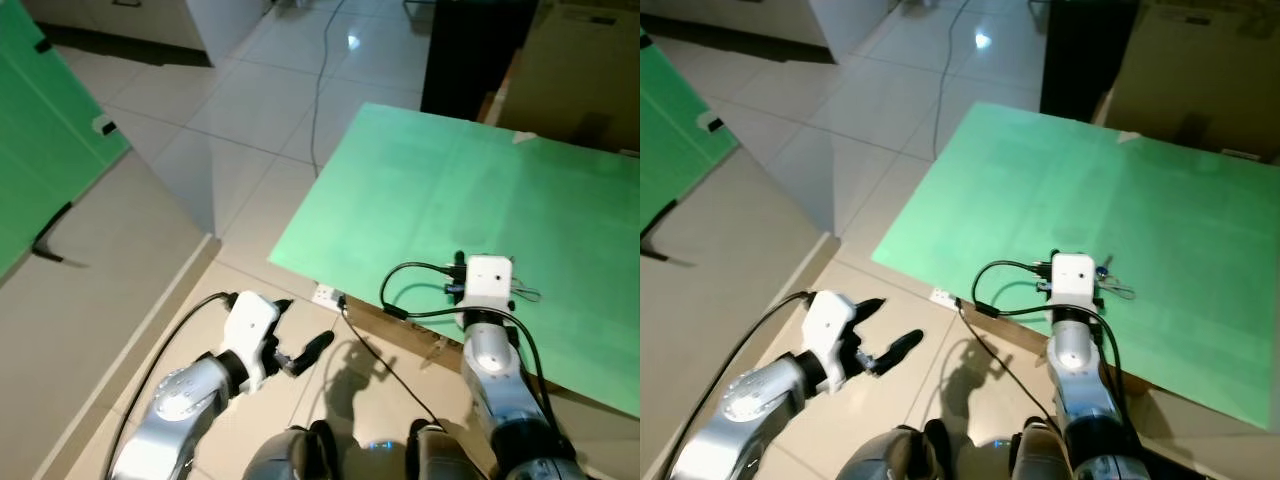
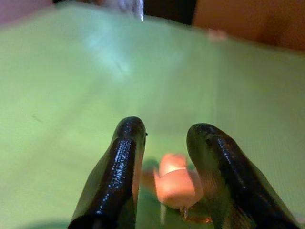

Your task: Hang keys on a hook

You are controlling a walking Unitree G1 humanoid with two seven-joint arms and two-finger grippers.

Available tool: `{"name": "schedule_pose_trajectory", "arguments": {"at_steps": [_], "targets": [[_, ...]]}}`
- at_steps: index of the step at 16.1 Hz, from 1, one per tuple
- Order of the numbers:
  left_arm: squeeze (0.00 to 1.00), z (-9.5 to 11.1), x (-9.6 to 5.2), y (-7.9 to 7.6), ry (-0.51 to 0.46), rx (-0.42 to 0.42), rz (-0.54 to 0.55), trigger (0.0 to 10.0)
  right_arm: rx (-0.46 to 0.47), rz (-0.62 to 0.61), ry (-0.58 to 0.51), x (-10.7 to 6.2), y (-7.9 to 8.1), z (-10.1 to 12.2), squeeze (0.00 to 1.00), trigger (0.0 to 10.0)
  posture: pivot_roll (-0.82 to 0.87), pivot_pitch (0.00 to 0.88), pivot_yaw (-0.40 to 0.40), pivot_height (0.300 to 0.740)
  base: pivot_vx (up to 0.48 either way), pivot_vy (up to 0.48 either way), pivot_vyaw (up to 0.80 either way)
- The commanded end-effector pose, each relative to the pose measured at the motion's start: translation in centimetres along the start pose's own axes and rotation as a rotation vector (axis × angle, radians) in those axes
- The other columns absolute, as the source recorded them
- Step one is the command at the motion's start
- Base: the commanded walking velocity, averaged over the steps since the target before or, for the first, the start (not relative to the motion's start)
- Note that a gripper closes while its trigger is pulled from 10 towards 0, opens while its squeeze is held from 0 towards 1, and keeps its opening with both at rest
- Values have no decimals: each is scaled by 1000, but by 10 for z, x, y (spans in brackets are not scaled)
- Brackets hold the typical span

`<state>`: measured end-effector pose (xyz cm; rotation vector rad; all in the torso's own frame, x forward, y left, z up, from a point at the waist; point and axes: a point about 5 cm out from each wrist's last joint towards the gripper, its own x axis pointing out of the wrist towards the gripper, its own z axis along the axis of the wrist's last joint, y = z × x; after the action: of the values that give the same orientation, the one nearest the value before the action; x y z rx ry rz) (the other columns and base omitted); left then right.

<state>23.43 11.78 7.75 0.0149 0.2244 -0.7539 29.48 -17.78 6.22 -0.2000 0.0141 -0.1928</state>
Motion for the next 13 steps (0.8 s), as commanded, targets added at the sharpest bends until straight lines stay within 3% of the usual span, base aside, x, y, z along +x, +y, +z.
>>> {"name": "schedule_pose_trajectory", "arguments": {"at_steps": [1,3,4,5,10,13], "targets": [[0,-3,5,0,6,5,2,10000,11,36,-19,-6,8,6,0,0,-81,143,164,740,0,0,0],[0,3,27,1,-39,7,1,10000,2,67,-44,-13,7,14,0,0,-128,69,144,740,0,0,0],[0,4,31,2,-43,9,5,10000,3,51,-26,-13,4,12,0,0,-132,60,142,740,0,0,0],[0,5,39,8,-41,70,56,10000,50,-35,54,-11,-13,-1,1000,10000,-136,39,137,740,0,0,0],[0,2,36,12,-59,72,42,10000,-9,-190,77,-4,-53,-5,1000,10000,-121,44,129,740,0,0,0],[0,0,33,8,-70,89,50,10000,-3,-167,84,2,-54,-5,1000,10000,-104,68,133,740,0,0,0]]}}
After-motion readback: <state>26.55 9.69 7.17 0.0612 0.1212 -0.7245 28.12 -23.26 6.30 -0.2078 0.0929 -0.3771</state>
